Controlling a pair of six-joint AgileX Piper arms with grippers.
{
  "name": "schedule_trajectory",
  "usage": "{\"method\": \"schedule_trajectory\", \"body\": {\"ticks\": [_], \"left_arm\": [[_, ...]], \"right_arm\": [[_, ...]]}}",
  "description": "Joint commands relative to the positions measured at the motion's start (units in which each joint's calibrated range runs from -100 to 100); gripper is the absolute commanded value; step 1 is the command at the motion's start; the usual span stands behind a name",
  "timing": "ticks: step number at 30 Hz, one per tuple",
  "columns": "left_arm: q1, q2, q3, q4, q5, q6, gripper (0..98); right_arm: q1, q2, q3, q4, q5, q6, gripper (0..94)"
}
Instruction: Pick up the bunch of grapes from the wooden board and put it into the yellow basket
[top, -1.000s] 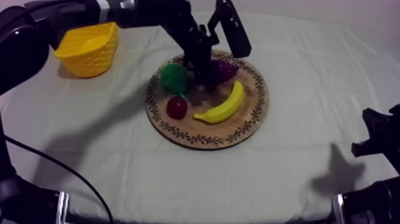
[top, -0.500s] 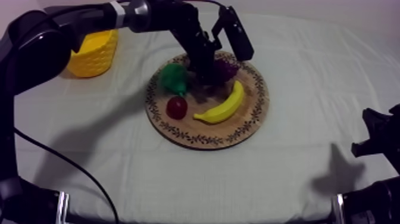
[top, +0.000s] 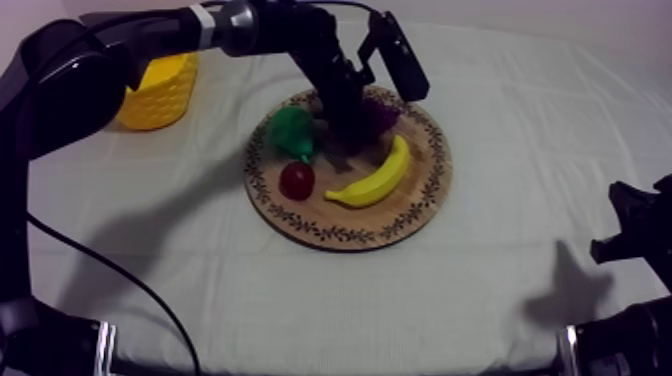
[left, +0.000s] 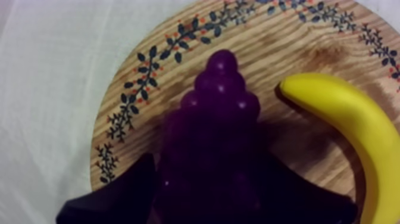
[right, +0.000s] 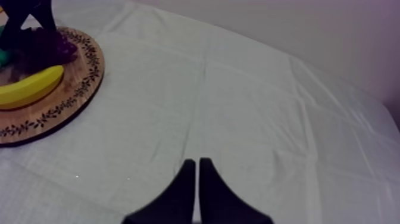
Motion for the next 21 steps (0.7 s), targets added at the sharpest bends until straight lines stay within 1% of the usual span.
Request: {"method": "schedule_trajectory", "body": {"ticks": [1, 6, 10, 13, 18, 21], "left_arm": [[-0.01, -0.01, 0.2, 0.0, -0.22, 0.21, 53.5], [-0.02, -0.2, 0.72, 0.03, -0.88, 0.61, 46.2], [-0.03, -0.51, 1.21, 0.04, -1.45, 0.83, 43.9], [0.05, -1.62, 2.7, 0.02, -3.03, 0.97, 43.2], [0.15, -6.17, 9.56, 0.03, -10.06, 1.57, 43.4], [0.22, -9.97, 14.81, -0.22, -14.69, 2.64, 43.5]], "right_arm": [[0.0, -0.01, 0.04, 0.0, 0.0, -0.02, 0.2], [0.0, -0.01, 0.04, 0.0, 0.0, -0.02, 0.2], [0.0, -0.01, 0.04, 0.0, 0.0, -0.02, 0.2], [0.0, -0.01, 0.04, 0.0, 0.0, -0.02, 0.2], [0.0, -0.01, 0.04, 0.0, 0.0, -0.02, 0.2], [0.0, -0.01, 0.04, 0.0, 0.0, -0.02, 0.2]]}}
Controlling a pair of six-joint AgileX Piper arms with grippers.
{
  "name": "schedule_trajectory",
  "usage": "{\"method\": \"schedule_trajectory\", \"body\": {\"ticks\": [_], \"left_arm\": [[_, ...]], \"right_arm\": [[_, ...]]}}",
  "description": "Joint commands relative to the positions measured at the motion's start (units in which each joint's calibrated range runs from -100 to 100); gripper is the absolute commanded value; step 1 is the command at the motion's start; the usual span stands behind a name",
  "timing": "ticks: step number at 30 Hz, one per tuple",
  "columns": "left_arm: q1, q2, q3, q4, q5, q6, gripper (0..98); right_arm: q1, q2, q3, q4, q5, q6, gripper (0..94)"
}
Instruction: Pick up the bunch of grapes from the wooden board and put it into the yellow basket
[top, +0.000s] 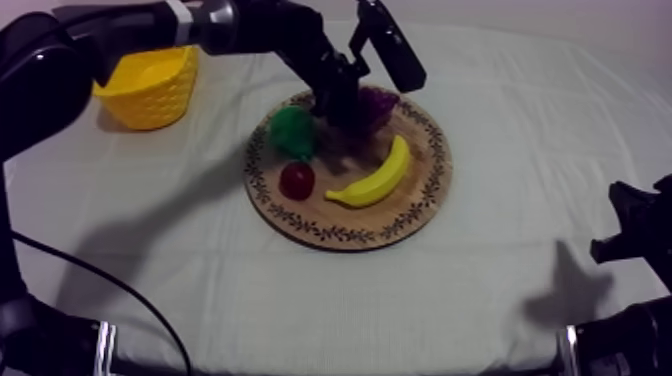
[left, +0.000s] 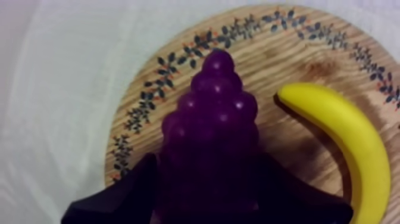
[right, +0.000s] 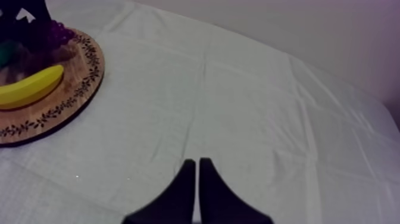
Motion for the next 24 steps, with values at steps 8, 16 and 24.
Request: {"method": "schedule_trajectory", "body": {"ticks": [8, 16, 24], "left_arm": [[0.07, -13.74, 16.29, -0.19, -13.05, 5.61, 45.7], [0.92, -26.0, 23.29, -5.08, -15.32, 15.28, 46.1], [0.01, -38.02, 27.16, -11.55, -11.6, 23.88, 46.6]], "right_arm": [[0.0, -0.01, 0.04, 0.0, 0.01, -0.03, 0.2], [0.0, -0.01, 0.04, 0.0, 0.01, -0.02, 0.2], [0.0, -0.01, 0.04, 0.0, 0.01, -0.02, 0.2]]}}
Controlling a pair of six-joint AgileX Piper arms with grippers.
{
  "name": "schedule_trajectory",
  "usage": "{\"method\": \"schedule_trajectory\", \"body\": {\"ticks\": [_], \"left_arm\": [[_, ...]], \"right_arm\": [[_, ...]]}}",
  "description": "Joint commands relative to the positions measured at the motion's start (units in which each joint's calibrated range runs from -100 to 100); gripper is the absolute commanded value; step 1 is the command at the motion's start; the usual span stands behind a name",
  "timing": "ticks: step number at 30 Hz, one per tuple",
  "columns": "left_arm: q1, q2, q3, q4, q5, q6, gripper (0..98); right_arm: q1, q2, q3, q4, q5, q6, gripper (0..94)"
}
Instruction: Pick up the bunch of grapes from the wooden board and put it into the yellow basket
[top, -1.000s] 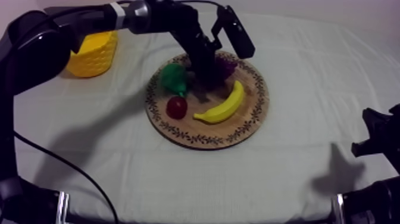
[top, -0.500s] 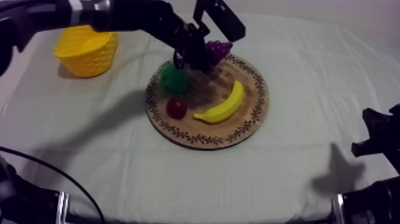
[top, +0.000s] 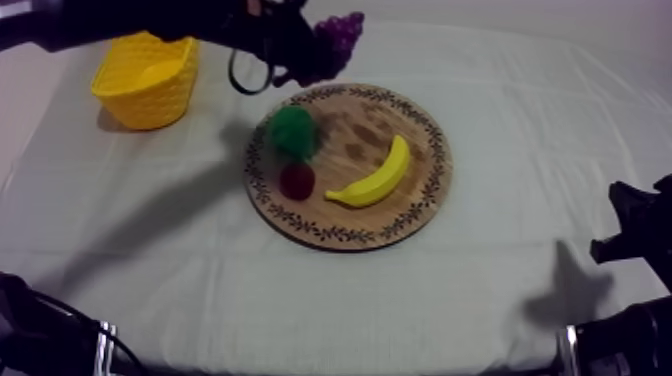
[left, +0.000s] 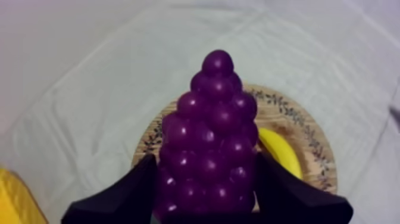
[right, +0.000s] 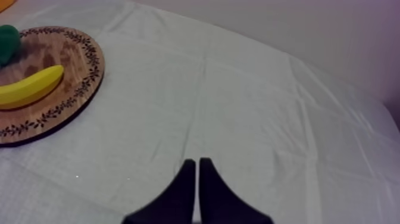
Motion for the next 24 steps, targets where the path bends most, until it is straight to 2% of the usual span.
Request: {"method": "schedule_trajectory", "body": {"ticks": [1, 6, 14, 24], "left_arm": [[-0.71, -4.53, 0.44, -1.23, 1.72, 3.67, 46.7], [-3.37, -10.93, 2.14, -2.41, 5.49, 5.52, 46.8], [-9.59, -19.57, 7.2, -2.48, 9.15, 7.09, 46.2], [-16.86, -26.88, 19.02, -0.46, 9.86, 7.08, 46.0]], "right_arm": [[0.0, -0.01, 0.04, 0.0, 0.01, 0.02, 0.2], [0.0, -0.01, 0.04, 0.0, 0.01, 0.02, 0.2], [0.0, -0.01, 0.04, 0.0, 0.01, 0.02, 0.2], [0.0, -0.01, 0.04, 0.0, 0.01, 0.02, 0.2]]}}
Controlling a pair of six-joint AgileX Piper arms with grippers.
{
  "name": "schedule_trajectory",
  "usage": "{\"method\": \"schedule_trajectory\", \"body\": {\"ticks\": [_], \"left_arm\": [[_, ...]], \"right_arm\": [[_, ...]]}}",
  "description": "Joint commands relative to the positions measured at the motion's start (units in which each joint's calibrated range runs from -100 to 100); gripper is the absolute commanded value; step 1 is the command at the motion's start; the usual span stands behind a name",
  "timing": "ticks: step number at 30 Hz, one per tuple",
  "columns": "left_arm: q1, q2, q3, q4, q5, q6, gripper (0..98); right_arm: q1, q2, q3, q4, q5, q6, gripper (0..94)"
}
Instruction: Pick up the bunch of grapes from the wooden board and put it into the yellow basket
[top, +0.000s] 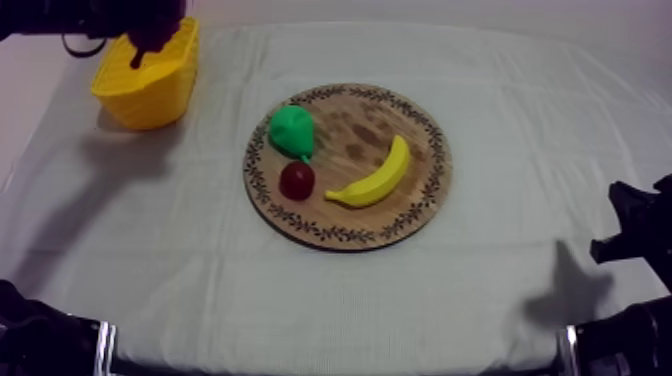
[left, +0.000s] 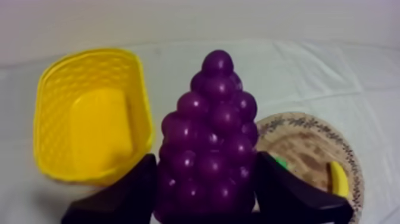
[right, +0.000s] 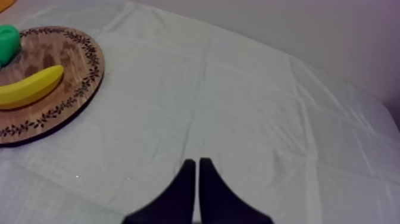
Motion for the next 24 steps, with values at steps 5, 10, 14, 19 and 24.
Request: {"method": "schedule_trajectory", "body": {"ticks": [5, 10, 14, 19, 24], "left_arm": [[-5.13, -0.53, 3.77, 2.02, 0.58, -1.91, 46.2], [-7.6, 1.26, 2.22, 2.45, 1.52, -2.62, 45.8], [-8.63, 3.09, 0.02, 2.52, 1.83, -2.71, 45.4], [-9.12, 5.99, -4.99, 2.41, 2.88, -2.61, 45.2], [-9.68, 10.95, -11.09, 2.45, 3.67, -2.73, 45.1]], "right_arm": [[0.0, -0.01, 0.04, 0.0, 0.01, 0.02, 0.2], [0.0, -0.01, 0.04, 0.0, 0.01, 0.02, 0.2], [0.0, -0.01, 0.04, 0.0, 0.01, -0.01, 0.2], [0.0, -0.01, 0.04, 0.0, 0.01, 0.01, 0.2], [0.0, -0.01, 0.04, 0.0, 0.01, 0.02, 0.2]]}}
